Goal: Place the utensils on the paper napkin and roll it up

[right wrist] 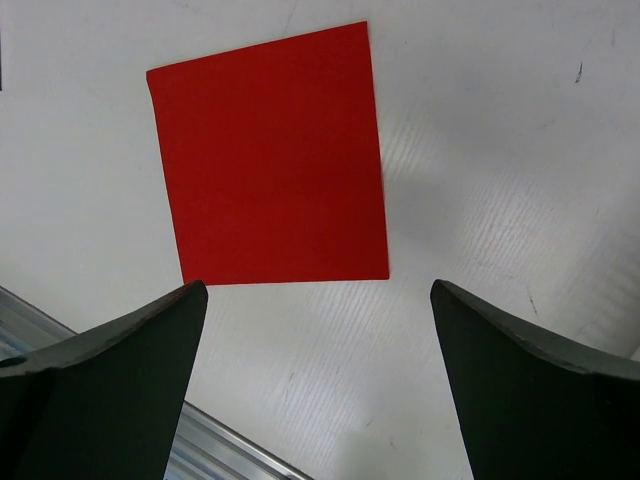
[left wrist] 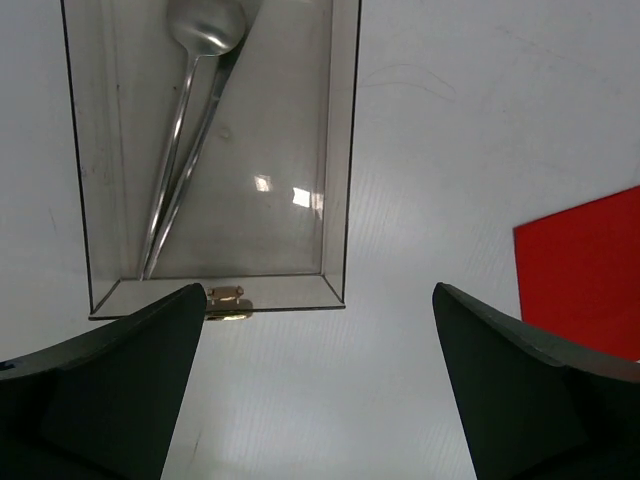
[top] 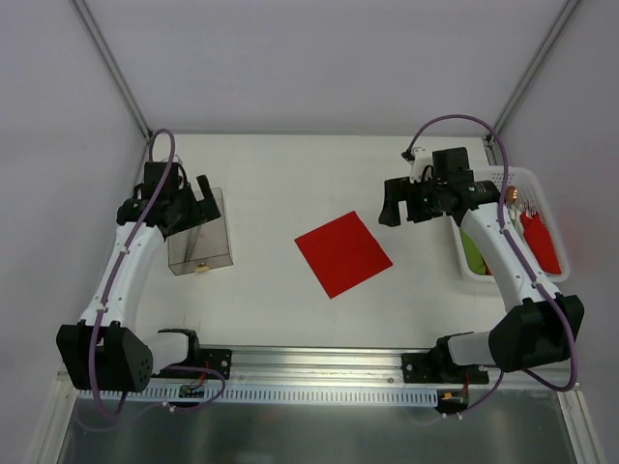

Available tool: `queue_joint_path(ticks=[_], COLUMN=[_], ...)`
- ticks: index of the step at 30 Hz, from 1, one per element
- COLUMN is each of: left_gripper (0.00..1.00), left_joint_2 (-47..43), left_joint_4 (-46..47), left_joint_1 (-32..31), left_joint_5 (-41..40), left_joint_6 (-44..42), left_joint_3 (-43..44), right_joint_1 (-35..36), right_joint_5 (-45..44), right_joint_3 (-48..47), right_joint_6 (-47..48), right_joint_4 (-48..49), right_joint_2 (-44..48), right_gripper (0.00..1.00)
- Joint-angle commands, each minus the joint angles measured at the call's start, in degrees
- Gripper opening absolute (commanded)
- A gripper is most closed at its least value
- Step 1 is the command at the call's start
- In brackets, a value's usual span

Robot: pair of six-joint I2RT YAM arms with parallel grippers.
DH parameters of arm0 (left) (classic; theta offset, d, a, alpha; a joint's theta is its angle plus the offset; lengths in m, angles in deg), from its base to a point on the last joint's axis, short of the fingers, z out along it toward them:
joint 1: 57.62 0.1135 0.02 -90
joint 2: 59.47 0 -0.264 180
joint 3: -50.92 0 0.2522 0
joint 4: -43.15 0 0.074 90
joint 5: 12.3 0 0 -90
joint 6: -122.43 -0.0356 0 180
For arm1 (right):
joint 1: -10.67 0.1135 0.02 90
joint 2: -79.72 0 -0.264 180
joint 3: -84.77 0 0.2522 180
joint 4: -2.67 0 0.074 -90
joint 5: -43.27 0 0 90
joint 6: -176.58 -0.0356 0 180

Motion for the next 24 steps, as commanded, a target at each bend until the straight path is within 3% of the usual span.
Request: queue_joint_path(ticks=[1, 9, 12, 13, 17, 24], left_gripper=[0.99, 0.98, 0.87, 0.75, 0.55, 0.49], left_joint_2=[2.8, 15.3, 20.3, 21.6, 29.7, 37.0], left_joint_4=[-2.4, -7.6, -9.0, -9.4, -10.8, -10.9], left_joint_1=[0.3, 0.6, 0.8, 1.1, 4.0, 5.1], left_joint_5=[-4.9, -9.6, -12.2, -12.4, -11.6, -10.8], left_joint_6=[-3.4, -12.0, -14.1, -14.0, -12.7, -14.0], left_joint_3=[4.2, 14.3, 18.1, 19.0, 22.3, 24.6], right_joint_1=[0.5, 0.8, 0.9, 0.8, 0.9, 0.9], right_joint_5=[0.0, 0.4, 0.8, 0.9, 0.9, 0.4], right_joint_3=[-0.7, -1.1, -1.8, -2.3, -3.1, -2.7], right_joint_6=[0.3, 0.9, 0.9, 0.9, 1.2, 1.6], right_joint_4=[-0.2, -0.7, -0.9, -0.9, -1.4, -1.7], right_joint_2=[1.0, -0.8, -1.7, -2.0, -3.0, -3.7], right_gripper=[0.99, 0.99, 0.99, 0.99, 0.99, 0.99])
